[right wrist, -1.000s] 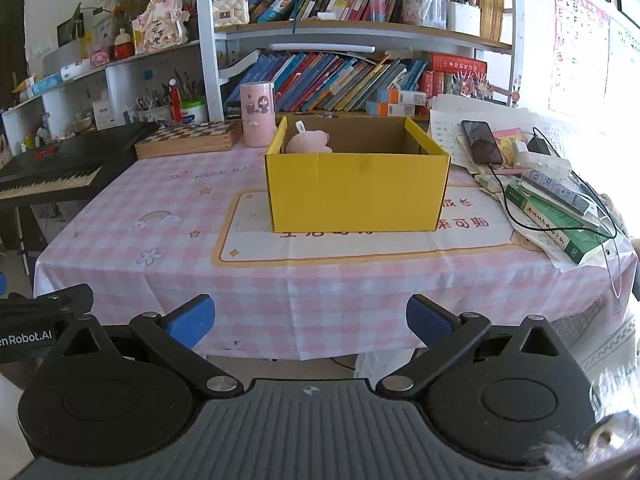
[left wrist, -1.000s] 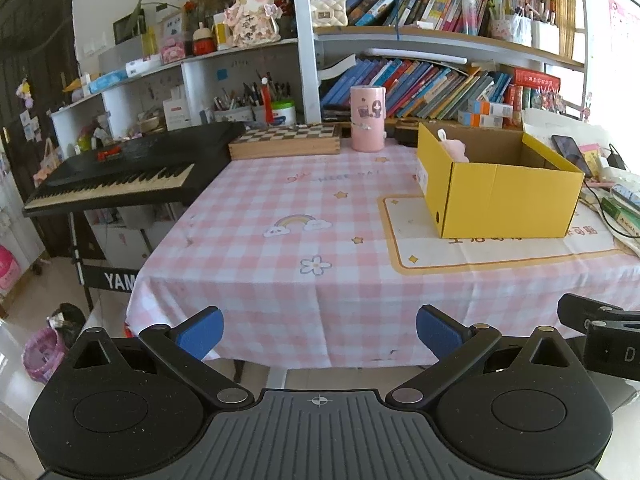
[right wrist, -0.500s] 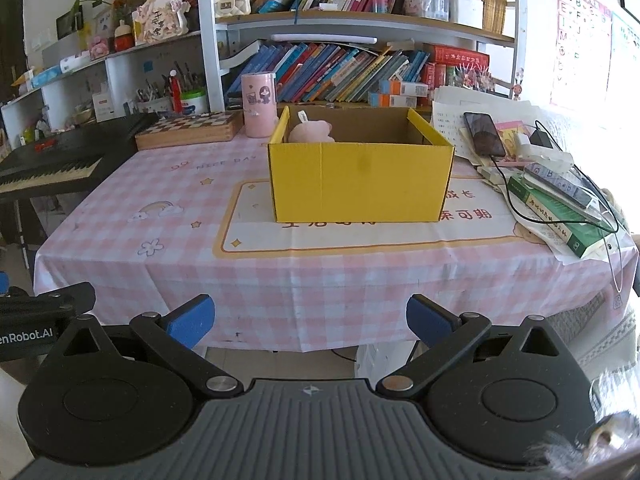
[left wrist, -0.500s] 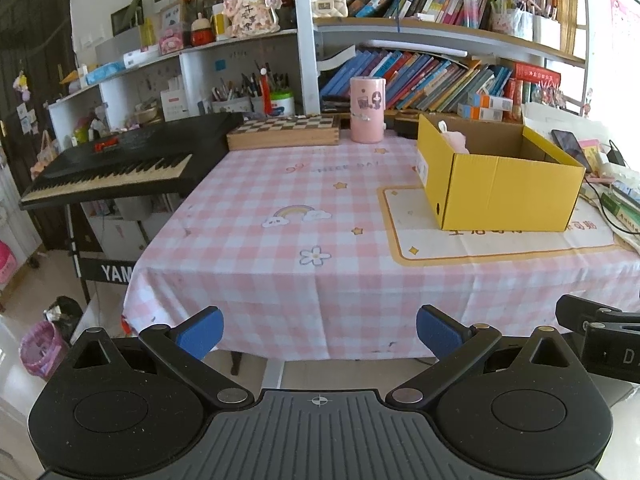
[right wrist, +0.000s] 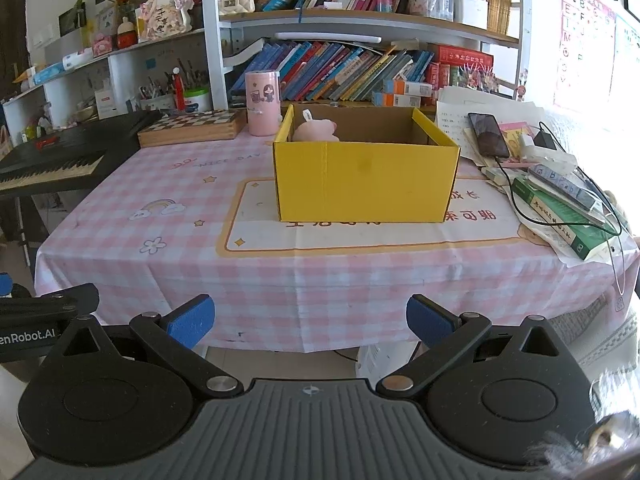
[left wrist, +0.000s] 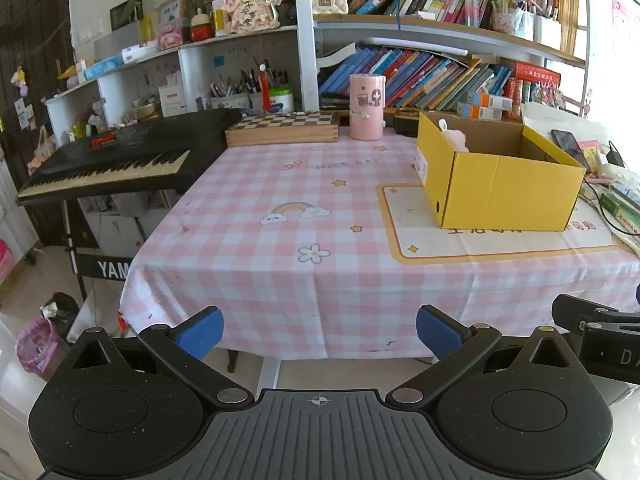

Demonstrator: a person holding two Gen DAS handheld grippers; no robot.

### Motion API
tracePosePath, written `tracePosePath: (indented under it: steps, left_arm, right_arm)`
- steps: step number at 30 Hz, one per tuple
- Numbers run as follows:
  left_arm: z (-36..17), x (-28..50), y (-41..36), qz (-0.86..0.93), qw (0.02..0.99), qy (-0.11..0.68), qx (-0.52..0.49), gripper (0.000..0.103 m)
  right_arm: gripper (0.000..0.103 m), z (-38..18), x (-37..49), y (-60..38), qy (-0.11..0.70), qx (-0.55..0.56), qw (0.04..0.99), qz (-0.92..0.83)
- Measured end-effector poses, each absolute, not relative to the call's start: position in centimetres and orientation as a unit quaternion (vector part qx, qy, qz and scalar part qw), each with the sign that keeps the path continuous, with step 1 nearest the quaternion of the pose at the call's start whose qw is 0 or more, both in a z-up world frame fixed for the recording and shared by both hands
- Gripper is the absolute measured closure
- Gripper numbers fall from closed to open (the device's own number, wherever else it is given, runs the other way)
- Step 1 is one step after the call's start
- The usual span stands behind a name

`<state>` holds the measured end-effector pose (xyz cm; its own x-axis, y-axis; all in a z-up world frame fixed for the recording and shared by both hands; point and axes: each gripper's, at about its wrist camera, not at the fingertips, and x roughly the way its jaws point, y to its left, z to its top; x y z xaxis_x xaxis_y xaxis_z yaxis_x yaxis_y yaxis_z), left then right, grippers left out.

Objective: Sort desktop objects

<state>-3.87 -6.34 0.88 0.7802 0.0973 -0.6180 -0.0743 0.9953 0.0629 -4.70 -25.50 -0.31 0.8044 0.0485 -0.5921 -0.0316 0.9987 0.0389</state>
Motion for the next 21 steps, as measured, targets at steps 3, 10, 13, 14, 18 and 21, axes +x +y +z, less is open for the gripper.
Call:
tracePosePath:
  steps: [3, 10, 13, 14, 18, 21]
  left_arm:
    - [0.86, -3.83, -6.29, 0.044, 0.943, 0.329, 0.018, 0.000]
    - [0.77, -3.83, -6.18, 0.043, 0.943, 0.331, 0.017, 0.000]
    - [0.74, -3.83, -6.15, 0.042, 0.942, 0.332, 0.016, 0.000]
    - [0.70, -3.84, -6.13, 0.042, 0.942, 0.332, 0.016, 0.000]
    - [0.70, -3.83, -6.12, 0.042, 0.942, 0.332, 0.016, 0.000]
    - [0.70, -3.85, -6.10, 0.040, 0.943, 0.331, 0.014, 0.000]
  right_arm:
    - [0.000, -0.29, -4.69, -25.50, 0.312, 0.013, 0.950, 0.022]
    - [0.000, -0.29, -4.69, -25.46, 0.312, 0.013, 0.950, 0.021]
    - [0.000, -0.29, -4.68, -25.49, 0.312, 0.013, 0.950, 0.021]
    - [0.000, -0.29, -4.68, -25.49, 0.312, 0.013, 0.950, 0.022]
    - [0.000, -0.30, -4.67, -25.48, 0.313, 0.014, 0.950, 0.021]
    - [0.000, -0.30, -4.66, -25.46, 0.313, 0.014, 0.949, 0.022]
